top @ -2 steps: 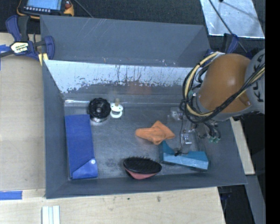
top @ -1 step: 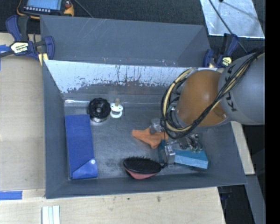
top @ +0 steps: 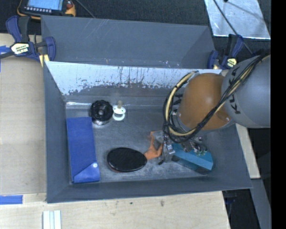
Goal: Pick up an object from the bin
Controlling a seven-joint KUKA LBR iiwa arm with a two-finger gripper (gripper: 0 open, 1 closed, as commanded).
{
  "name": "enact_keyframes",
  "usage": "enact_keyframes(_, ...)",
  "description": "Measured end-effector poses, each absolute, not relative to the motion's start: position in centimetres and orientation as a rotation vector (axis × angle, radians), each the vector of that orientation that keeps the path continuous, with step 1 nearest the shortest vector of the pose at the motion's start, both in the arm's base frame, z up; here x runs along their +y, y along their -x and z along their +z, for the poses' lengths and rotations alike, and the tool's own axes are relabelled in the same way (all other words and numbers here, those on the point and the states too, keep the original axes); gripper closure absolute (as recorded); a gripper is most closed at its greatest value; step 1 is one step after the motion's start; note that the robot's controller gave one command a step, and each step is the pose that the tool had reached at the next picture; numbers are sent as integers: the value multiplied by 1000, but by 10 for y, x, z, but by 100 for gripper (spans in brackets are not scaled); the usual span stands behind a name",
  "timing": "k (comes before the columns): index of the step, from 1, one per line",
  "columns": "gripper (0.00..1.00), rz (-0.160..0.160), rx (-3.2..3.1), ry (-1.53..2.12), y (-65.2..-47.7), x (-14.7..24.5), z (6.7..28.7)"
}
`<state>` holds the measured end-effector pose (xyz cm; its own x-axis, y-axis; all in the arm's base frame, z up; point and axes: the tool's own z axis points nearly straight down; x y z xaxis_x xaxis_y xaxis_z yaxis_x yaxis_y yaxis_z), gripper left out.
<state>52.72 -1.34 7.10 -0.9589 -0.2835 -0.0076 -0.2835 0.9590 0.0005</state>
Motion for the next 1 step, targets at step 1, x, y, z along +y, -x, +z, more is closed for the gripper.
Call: enact_keyframes(1,100,2,3101,451,-527,-13,71)
